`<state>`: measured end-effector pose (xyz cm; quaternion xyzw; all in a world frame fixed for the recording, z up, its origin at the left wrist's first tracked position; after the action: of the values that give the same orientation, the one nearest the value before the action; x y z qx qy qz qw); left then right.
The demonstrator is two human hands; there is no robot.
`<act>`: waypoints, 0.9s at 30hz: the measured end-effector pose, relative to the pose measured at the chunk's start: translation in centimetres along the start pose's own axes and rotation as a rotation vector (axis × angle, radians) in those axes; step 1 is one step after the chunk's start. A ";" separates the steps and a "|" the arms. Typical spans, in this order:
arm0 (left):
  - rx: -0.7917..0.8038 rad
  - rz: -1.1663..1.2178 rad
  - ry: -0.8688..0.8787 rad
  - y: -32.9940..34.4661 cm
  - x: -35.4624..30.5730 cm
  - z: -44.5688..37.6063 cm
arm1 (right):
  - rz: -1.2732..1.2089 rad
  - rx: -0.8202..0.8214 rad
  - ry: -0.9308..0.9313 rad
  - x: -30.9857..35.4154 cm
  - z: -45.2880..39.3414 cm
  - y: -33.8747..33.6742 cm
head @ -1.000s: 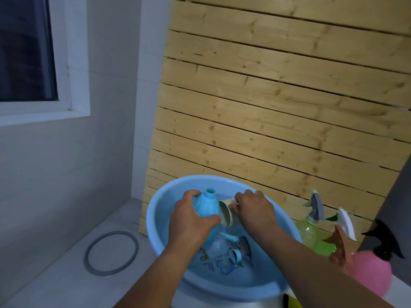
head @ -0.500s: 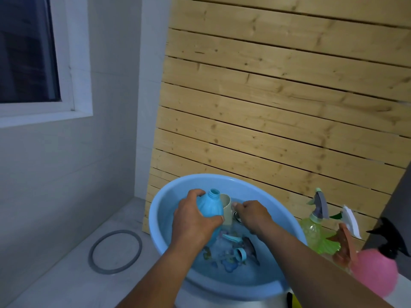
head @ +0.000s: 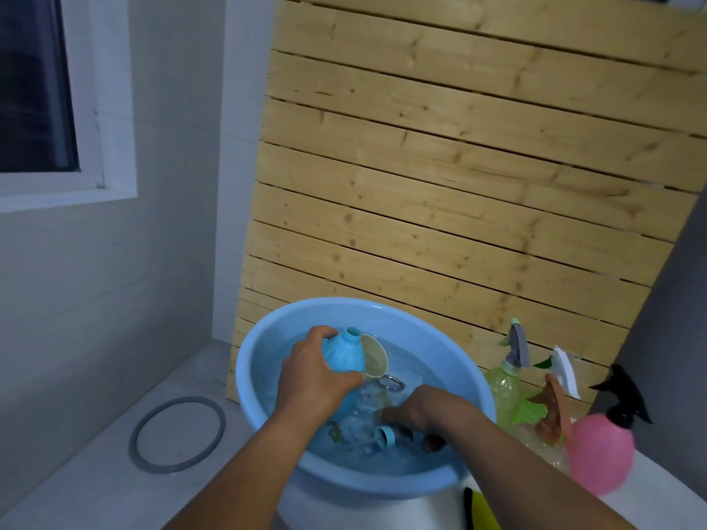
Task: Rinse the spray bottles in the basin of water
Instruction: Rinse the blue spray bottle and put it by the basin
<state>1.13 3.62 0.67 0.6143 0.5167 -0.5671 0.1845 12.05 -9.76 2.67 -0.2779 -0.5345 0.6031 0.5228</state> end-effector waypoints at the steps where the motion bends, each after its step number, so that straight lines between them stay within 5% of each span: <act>1: -0.002 -0.004 0.001 0.0 0.0 0.0 | -0.036 0.010 0.006 0.1 0.1 0.2; 10: 0.010 -0.032 0.011 -0.1 0.0 0.0 | -0.166 -0.267 -0.072 -0.3 -0.5 -1.0; 27: 0.058 -0.051 0.051 -0.1 -0.2 0.4 | -0.361 -0.878 -0.489 6.4 5.6 -14.6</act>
<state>0.91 3.26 0.77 0.6204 0.5201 -0.5704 0.1387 9.99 -7.56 19.31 -0.2254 -0.8821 0.2704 0.3130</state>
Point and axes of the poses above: each hand's wrist, its own z-axis away from the middle knuckle, its own y-axis out of the palm, x = y × z, the point moved 1 cm from there along -z, towards the middle knuckle, and after that the axes turned 10 degrees about -x, right-handed, at the moved point
